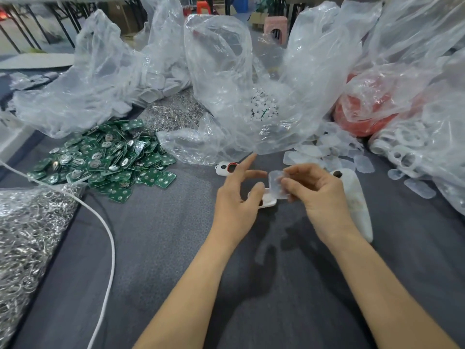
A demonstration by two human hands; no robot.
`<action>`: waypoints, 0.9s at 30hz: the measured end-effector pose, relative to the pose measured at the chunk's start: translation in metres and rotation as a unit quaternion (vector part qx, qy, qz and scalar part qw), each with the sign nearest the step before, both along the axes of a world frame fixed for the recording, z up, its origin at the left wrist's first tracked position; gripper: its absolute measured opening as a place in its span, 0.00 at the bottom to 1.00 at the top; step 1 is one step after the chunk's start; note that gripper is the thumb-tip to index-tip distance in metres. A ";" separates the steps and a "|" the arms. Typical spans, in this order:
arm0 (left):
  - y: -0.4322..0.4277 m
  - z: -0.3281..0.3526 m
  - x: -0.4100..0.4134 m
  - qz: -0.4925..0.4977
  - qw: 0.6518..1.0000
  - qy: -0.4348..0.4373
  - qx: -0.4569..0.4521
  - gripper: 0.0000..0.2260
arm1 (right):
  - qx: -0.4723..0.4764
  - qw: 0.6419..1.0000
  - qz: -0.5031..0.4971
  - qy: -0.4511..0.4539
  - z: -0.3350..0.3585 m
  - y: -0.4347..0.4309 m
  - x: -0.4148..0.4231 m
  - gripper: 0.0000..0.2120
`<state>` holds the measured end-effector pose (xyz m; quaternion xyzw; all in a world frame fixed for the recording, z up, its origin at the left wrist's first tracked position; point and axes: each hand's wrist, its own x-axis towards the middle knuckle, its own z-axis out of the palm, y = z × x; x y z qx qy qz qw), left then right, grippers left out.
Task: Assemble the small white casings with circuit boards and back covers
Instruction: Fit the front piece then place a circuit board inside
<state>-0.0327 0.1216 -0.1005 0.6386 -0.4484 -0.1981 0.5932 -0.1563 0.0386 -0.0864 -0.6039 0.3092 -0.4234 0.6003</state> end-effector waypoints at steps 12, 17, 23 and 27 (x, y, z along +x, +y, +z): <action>-0.005 0.000 0.009 0.030 0.993 0.116 -0.002 0.09 | 0.048 0.997 0.051 -0.030 0.002 0.004 0.002 0.11; -0.006 0.000 0.006 0.030 0.986 0.165 -0.024 0.07 | 0.056 0.997 0.061 -0.006 0.000 0.005 0.003 0.08; -0.002 0.006 0.007 0.001 0.993 0.112 0.019 0.08 | 0.099 0.994 0.009 -0.044 -0.001 -0.001 0.002 0.07; 0.009 0.007 0.030 -0.007 0.967 -0.190 0.168 0.18 | 0.049 0.997 -0.015 0.050 -0.006 -0.008 0.000 0.10</action>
